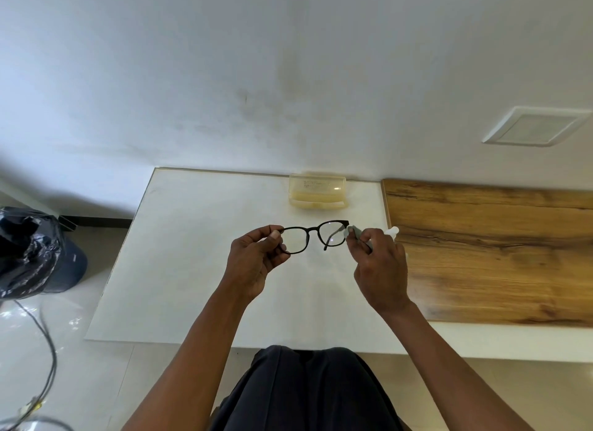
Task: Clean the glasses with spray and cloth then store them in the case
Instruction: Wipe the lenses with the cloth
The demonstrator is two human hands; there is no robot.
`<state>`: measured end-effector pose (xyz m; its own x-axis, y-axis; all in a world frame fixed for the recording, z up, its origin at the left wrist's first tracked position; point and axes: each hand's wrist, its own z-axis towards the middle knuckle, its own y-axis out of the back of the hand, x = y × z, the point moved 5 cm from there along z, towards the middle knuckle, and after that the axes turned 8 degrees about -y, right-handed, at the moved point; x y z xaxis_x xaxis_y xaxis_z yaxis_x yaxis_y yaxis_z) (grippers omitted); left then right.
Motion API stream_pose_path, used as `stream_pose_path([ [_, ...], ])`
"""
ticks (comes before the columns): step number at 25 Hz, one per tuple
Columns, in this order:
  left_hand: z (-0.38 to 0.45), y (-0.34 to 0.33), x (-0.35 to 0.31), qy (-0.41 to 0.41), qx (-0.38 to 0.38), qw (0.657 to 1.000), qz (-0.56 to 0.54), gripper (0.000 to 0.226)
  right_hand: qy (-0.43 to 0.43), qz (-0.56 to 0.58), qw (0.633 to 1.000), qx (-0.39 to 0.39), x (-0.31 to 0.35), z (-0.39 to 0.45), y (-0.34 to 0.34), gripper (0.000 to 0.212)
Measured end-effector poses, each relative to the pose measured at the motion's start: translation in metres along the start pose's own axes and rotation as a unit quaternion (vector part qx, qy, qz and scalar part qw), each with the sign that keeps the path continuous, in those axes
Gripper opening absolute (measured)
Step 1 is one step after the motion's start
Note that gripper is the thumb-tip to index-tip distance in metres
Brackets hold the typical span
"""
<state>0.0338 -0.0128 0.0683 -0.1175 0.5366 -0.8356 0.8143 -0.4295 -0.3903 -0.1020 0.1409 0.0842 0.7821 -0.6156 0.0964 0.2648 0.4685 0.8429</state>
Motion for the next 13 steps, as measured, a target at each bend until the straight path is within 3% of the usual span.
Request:
stream_pose_path([
  [6, 0.002, 0.000, -0.003, -0.016, -0.005, 1.000, 0.010, 0.013, -0.116, 0.098, 0.985, 0.081, -0.005, 0.005, -0.010, 0.050],
  [10, 0.003, 0.003, -0.004, -0.018, -0.008, 1.000, 0.006, 0.013, -0.244, 0.224, 0.925, 0.187, -0.003, -0.005, -0.024, 0.037],
  [13, 0.004, 0.007, -0.003, -0.014, -0.010, 1.000, 0.009, 0.013, -0.285, 0.260, 0.888, 0.251, 0.001, -0.014, -0.040, 0.031],
])
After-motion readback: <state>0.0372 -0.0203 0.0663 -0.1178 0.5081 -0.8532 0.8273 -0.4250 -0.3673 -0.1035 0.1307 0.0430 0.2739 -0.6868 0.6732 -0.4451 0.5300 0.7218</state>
